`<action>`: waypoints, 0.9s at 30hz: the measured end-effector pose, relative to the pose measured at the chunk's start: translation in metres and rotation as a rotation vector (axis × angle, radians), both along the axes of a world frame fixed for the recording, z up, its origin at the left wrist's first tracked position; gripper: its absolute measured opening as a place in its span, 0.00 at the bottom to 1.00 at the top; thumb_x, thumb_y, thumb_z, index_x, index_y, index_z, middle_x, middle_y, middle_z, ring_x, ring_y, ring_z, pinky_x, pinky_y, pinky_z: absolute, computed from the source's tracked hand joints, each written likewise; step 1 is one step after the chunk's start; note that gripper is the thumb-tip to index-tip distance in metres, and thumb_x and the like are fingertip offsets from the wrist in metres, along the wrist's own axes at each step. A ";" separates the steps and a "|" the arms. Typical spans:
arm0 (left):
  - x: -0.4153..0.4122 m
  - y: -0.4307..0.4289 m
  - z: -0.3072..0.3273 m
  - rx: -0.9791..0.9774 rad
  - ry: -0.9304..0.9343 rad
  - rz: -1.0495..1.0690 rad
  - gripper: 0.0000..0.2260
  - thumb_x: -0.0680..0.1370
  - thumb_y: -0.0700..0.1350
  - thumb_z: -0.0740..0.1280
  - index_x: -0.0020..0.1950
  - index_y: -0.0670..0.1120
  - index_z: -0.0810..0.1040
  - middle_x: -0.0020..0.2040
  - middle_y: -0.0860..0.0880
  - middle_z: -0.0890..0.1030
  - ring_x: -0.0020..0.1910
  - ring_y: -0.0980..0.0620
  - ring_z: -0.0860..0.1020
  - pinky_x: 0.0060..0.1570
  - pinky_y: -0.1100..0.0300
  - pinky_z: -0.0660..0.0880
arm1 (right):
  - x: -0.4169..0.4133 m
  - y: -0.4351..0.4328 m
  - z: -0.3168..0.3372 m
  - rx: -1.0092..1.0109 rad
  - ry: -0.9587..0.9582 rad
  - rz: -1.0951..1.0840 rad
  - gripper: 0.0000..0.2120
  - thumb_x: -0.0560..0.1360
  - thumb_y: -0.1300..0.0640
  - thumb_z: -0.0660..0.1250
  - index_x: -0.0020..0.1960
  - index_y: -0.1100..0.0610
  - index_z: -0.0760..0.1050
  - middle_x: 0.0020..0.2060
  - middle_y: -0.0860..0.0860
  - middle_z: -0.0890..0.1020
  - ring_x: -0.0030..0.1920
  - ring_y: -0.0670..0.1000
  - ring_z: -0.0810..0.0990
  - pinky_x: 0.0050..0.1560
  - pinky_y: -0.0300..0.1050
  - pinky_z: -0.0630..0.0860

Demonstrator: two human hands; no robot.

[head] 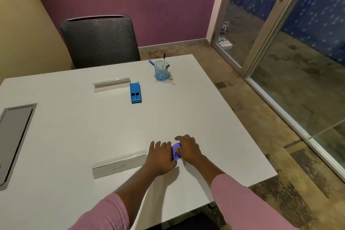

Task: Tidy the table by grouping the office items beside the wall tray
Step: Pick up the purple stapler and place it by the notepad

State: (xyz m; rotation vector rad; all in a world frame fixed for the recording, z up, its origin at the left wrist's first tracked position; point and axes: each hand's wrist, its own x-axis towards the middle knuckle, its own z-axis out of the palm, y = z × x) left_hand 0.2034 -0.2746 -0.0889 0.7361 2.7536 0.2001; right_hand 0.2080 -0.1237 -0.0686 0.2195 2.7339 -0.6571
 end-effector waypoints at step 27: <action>0.024 -0.020 0.001 0.134 0.065 0.093 0.32 0.77 0.63 0.54 0.75 0.44 0.59 0.73 0.45 0.66 0.76 0.39 0.54 0.75 0.46 0.48 | 0.012 0.029 0.003 -0.366 -0.022 -0.057 0.14 0.73 0.63 0.71 0.35 0.56 0.67 0.34 0.51 0.72 0.37 0.50 0.69 0.36 0.42 0.64</action>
